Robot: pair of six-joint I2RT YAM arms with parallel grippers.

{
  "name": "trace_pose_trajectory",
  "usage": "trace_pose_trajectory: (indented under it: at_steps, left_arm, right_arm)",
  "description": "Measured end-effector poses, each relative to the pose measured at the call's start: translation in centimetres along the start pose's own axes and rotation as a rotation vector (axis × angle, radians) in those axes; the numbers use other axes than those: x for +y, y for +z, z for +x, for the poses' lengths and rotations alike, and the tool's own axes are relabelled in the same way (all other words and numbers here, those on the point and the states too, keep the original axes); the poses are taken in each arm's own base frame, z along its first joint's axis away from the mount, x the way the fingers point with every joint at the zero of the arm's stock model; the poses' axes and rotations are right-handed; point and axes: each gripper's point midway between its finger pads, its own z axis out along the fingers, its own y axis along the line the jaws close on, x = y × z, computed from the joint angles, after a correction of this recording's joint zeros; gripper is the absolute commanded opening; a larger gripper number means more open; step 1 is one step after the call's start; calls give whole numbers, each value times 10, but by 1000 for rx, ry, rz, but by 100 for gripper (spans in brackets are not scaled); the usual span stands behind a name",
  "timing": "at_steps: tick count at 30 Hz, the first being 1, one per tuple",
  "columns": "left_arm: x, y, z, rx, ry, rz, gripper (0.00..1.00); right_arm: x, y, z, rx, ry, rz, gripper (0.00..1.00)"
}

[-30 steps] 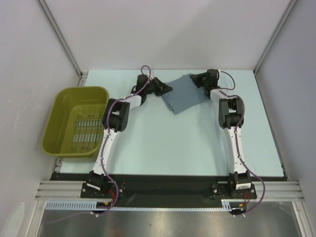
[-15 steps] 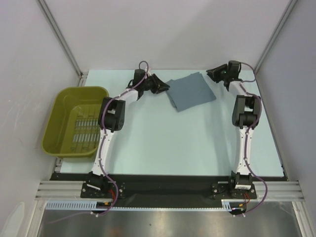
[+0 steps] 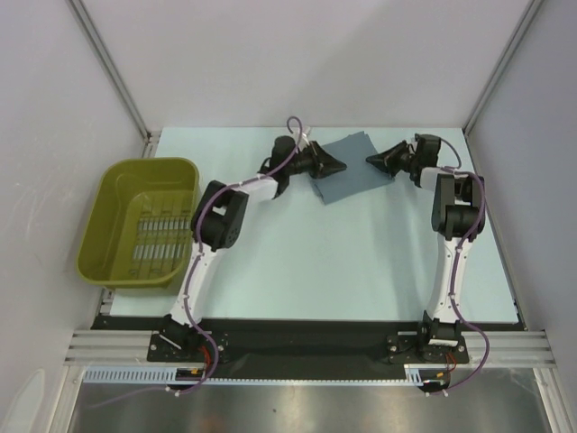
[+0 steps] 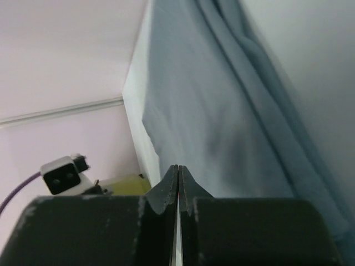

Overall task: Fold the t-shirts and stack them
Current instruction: Neatly place the folded tshirt to the corner

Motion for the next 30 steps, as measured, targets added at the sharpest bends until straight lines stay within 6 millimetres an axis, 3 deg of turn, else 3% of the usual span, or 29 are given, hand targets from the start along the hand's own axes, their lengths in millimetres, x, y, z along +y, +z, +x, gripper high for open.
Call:
trace_pose_trajectory:
  at_steps: [3,6,8,13,18,23,27,30]
  left_arm:
    - [25,9,39,45,-86,-1,10]
    - [74,-3,75,79,-201,-81,11]
    - [90,-11,80,95,-191,-107,12]
    - [101,-29,61,80,-184,-155,11]
    - [100,-47,58,100,-127,-234,10]
    - [93,-76,78,156,-54,-318,13]
    - [58,-90,84,192,77,-335,25]
    - [13,-98,81,191,203,-307,34]
  right_arm:
    - [-22,1,13,29,48,5,1]
    - [-34,-1,16,28,70,-2,1]
    - [-38,-3,17,27,77,-1,2]
    - [-40,-9,20,39,36,31,11]
    - [-15,-24,12,39,-106,95,33]
    - [47,-28,-32,-31,-384,92,61]
    - [88,-24,-69,-101,-604,76,73]
    - [94,-13,-87,-122,-706,69,80]
